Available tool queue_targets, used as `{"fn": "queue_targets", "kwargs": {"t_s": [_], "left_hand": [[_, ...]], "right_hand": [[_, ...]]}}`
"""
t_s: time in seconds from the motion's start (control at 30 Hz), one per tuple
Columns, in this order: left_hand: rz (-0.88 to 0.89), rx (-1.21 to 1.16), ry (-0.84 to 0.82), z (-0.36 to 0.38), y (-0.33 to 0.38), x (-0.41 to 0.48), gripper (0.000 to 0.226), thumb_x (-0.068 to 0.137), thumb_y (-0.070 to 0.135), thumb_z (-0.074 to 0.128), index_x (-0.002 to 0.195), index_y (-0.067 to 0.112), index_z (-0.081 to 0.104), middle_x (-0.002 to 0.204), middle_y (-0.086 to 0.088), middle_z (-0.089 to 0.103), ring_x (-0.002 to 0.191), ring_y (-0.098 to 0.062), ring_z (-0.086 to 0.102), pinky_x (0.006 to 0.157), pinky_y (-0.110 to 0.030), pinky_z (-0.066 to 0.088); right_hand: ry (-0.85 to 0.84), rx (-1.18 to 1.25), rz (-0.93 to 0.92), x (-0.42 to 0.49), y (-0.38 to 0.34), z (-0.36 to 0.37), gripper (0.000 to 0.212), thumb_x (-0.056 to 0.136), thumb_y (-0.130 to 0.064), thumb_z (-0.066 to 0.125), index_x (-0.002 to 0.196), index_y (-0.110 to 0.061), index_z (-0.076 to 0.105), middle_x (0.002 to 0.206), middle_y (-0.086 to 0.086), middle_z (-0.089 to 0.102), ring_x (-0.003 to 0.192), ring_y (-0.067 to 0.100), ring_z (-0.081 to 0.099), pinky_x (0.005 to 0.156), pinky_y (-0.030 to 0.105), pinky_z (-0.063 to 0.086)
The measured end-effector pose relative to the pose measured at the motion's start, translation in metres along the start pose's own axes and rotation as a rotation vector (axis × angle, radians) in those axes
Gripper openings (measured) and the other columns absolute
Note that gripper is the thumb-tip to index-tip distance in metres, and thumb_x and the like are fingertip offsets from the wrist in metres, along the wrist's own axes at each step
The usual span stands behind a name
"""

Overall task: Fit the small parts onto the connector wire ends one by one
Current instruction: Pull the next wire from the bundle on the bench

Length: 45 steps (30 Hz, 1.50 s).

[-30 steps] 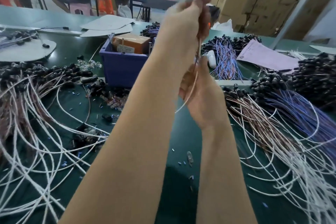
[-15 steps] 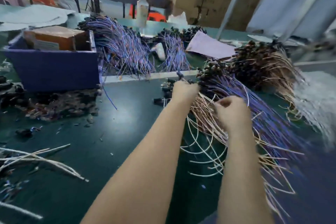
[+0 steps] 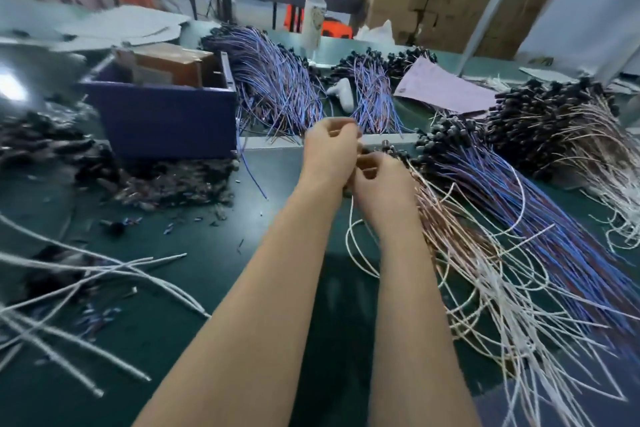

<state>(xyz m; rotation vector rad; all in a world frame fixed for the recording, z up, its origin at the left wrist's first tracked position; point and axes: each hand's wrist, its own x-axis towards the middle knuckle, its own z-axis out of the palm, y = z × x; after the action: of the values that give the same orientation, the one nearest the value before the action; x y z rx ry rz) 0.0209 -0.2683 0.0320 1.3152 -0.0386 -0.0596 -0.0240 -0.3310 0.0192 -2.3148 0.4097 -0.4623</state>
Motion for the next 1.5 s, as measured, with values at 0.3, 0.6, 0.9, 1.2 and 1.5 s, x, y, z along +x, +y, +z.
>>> {"fn": "queue_targets", "kwargs": {"t_s": [0.3, 0.6, 0.9, 1.2, 1.5], "left_hand": [[0.173, -0.220, 0.512, -0.174, 0.066, -0.006, 0.021, 0.093, 0.009, 0.045, 0.081, 0.024, 0.055, 0.071, 0.010, 0.058, 0.061, -0.001, 0.055, 0.057, -0.016, 0.044], [0.147, -0.339, 0.909, -0.268, 0.061, -0.007, 0.010, 0.092, 0.010, 0.043, 0.099, 0.013, 0.050, 0.084, 0.002, 0.051, 0.075, -0.010, 0.048, 0.073, -0.022, 0.040], [0.194, -0.264, 1.029, -0.276, 0.055, -0.004, 0.008, 0.093, 0.004, 0.042, 0.099, 0.010, 0.044, 0.095, -0.003, 0.048, 0.064, -0.003, 0.040, 0.048, -0.004, 0.035], [-0.096, 0.640, 0.791, -0.284, 0.042, 0.002, 0.045, 0.090, 0.038, 0.044, 0.113, 0.003, 0.060, 0.122, -0.018, 0.061, 0.116, -0.038, 0.053, 0.100, -0.047, 0.044], [-0.255, 1.071, 0.516, -0.269, 0.020, 0.006, 0.056, 0.098, 0.048, 0.035, 0.125, 0.001, 0.052, 0.130, -0.021, 0.053, 0.121, -0.038, 0.049, 0.097, -0.042, 0.040]], "right_hand": [[-0.588, 0.154, -0.337, -0.043, -0.120, 0.126, 0.016, 0.090, -0.023, 0.057, 0.080, -0.015, 0.068, 0.071, -0.001, 0.065, 0.058, 0.003, 0.056, 0.056, 0.020, 0.046], [-0.714, -0.153, -0.676, -0.093, -0.161, 0.211, 0.023, 0.092, -0.014, 0.049, 0.113, -0.009, 0.058, 0.108, 0.014, 0.064, 0.097, 0.035, 0.056, 0.082, 0.042, 0.043], [-0.654, -0.328, -0.662, -0.090, -0.165, 0.220, 0.026, 0.090, -0.014, 0.044, 0.115, -0.012, 0.053, 0.117, 0.014, 0.057, 0.113, 0.036, 0.047, 0.091, 0.045, 0.034], [-0.392, 0.411, -0.144, -0.049, -0.150, 0.176, 0.013, 0.098, -0.020, 0.048, 0.100, -0.008, 0.051, 0.099, 0.012, 0.062, 0.088, 0.025, 0.059, 0.077, 0.040, 0.047], [-0.521, 0.706, -0.118, -0.011, -0.113, 0.122, 0.017, 0.093, -0.004, 0.052, 0.094, -0.016, 0.063, 0.061, -0.004, 0.057, 0.045, 0.004, 0.044, 0.049, 0.017, 0.037]]}}
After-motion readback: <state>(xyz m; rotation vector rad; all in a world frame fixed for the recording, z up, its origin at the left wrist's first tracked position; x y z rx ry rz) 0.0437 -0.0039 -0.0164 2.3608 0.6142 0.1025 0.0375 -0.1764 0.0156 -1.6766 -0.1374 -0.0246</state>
